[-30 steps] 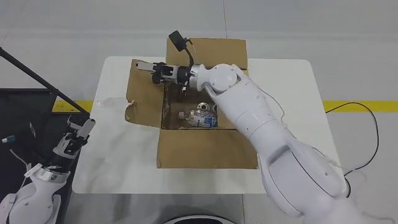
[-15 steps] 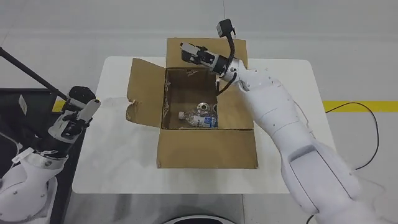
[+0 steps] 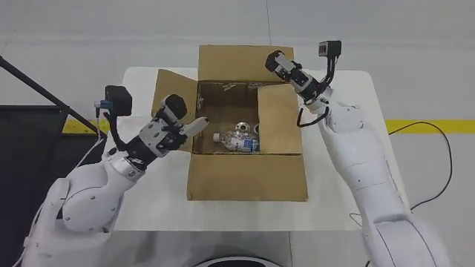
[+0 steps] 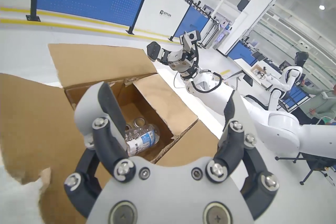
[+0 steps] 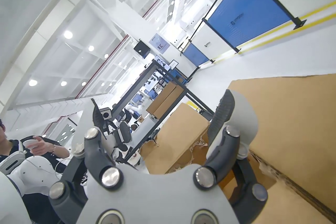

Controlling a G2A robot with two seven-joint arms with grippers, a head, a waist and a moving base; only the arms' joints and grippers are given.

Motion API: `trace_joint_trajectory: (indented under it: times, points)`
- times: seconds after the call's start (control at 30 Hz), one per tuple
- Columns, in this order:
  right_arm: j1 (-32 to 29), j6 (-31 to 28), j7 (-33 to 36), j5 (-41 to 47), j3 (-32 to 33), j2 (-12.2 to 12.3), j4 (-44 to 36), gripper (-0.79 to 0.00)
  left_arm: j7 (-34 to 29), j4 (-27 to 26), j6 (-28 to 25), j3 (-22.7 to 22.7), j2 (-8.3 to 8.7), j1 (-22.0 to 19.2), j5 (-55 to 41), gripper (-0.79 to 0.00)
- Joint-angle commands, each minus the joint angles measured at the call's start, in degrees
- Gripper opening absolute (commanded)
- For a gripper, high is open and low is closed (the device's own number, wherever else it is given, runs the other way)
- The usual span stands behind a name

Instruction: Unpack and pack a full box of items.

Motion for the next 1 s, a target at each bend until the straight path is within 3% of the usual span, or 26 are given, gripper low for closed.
trace_joint_trajectory:
  times: [0.0, 0.13, 0.67, 0.8, 0.97]
  points:
    - [-4.72, 3.28, -0.57, -2.19, 3.43, 1.23, -8.04, 0.000, -0.84, 0.64, 0.98, 3.30, -0.15, -2.01, 1.29, 0.000]
    - [-11.20, 9.71, -0.21, -4.07, 7.59, 2.74, -18.72, 0.000, -1.51, 1.13, 1.79, 5.12, -0.26, -3.27, 2.19, 0.000]
    - [-11.83, 10.28, -0.44, -3.79, 7.73, 2.80, -19.77, 0.000, -2.62, 1.71, 2.26, 6.19, -0.28, -3.44, 2.54, 0.000]
    - [-13.64, 6.19, 0.80, -3.68, 9.45, 3.43, -23.59, 0.000, -6.56, 4.95, 5.42, 10.68, -0.73, -7.75, -1.15, 0.000]
    - [-16.99, 1.48, 3.91, -3.43, 13.74, 4.78, -27.77, 0.000, -13.04, 13.40, 12.72, 18.09, -1.97, -16.99, -8.43, 0.000]
